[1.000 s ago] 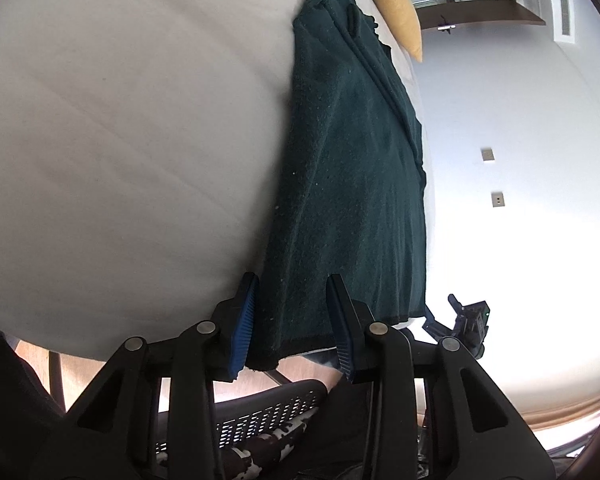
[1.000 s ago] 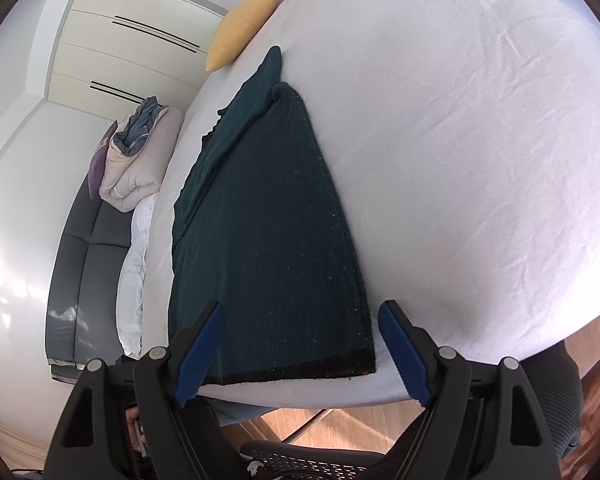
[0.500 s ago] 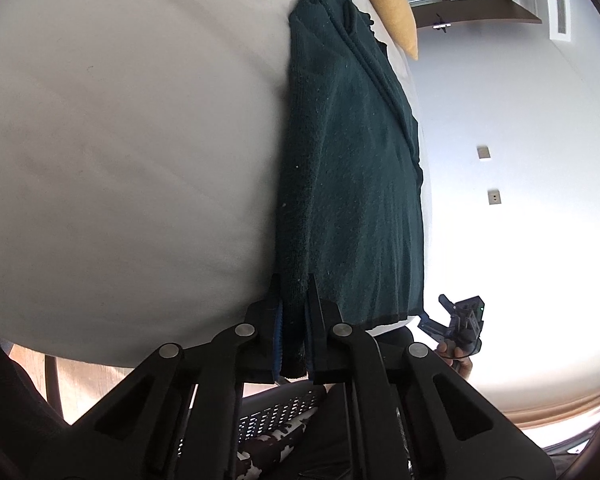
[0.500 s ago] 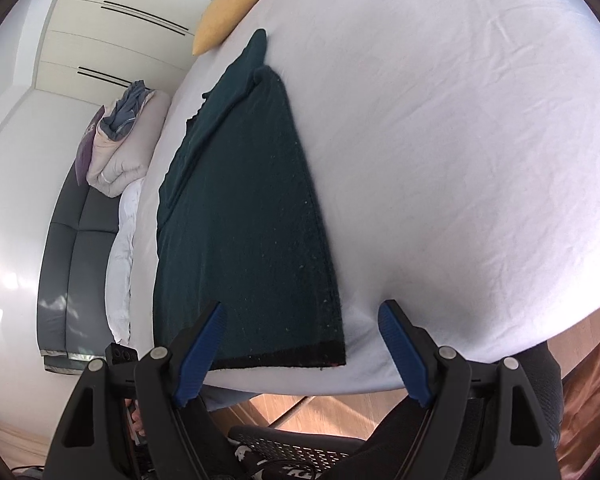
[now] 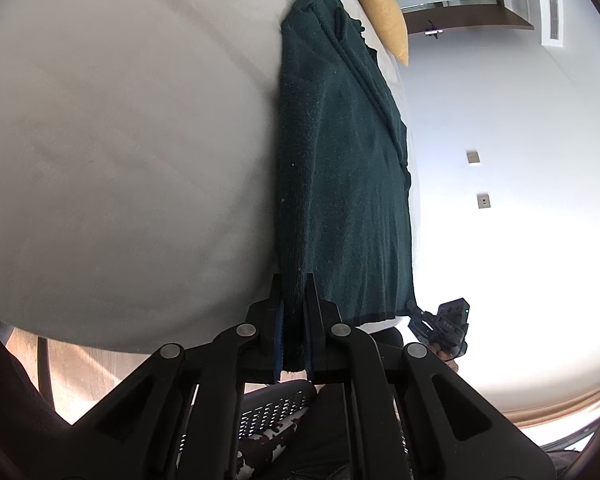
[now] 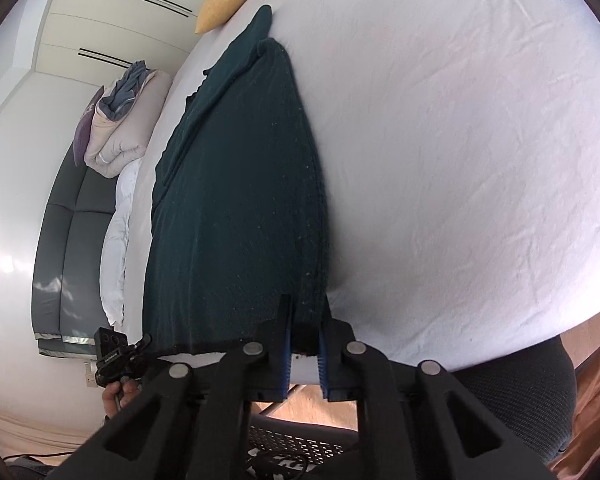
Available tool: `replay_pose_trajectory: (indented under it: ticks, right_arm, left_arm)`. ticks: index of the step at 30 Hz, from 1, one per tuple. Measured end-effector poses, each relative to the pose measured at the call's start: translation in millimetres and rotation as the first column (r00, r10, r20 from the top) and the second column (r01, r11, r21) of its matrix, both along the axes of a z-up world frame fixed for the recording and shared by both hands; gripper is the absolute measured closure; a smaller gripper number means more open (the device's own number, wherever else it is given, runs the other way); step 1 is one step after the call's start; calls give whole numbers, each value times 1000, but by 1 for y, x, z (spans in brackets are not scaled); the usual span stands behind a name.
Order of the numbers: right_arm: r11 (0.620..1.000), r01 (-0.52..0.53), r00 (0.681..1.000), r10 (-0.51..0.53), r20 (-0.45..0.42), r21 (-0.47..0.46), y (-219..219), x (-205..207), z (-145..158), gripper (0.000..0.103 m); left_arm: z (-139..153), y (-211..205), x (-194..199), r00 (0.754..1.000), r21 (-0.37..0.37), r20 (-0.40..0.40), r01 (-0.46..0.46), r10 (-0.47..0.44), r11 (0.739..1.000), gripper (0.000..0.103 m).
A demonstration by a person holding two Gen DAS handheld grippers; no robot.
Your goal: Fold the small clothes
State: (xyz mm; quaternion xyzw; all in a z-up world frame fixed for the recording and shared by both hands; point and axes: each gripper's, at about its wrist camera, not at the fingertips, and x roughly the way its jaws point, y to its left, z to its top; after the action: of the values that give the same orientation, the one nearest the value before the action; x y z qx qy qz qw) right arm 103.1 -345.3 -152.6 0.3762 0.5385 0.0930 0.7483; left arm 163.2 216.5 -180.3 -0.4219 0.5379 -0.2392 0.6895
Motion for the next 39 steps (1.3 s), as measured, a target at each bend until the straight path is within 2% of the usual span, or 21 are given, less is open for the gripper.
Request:
replay_pose_trajectory:
  ticks: [8, 15, 22, 27, 32, 35, 39]
  right_arm:
    - [999, 26, 997, -27, 75, 24, -2, -6, 16, 94]
    - [998, 13, 989, -23, 149, 66, 3, -4, 38, 94]
    - [994, 0, 977, -24, 214, 111, 13, 13, 62, 94]
    - [986, 35, 954, -83, 288, 166, 10, 38, 88, 94]
    - [988, 24, 939, -75, 336, 153, 16, 76, 113, 94]
    - [991, 12, 937, -57, 344, 133, 23, 102, 120, 94]
    - [990, 11, 940, -58, 337, 139, 26, 138, 118, 94]
  left_arm:
    - [9, 0, 4, 999, -43, 32, -25, 26, 999, 98]
    - [26, 2, 12, 995, -120, 74, -61, 71, 991, 98]
    - [54, 6, 30, 983, -224, 135, -92, 125, 970, 99]
    - [87, 14, 57, 965, -261, 208, -100, 157, 960, 99]
    - [117, 13, 90, 950, -255, 266, -91, 161, 963, 99]
    - [126, 13, 113, 947, -244, 279, -92, 161, 965, 99]
    - [125, 14, 145, 949, -248, 260, -111, 177, 962, 99]
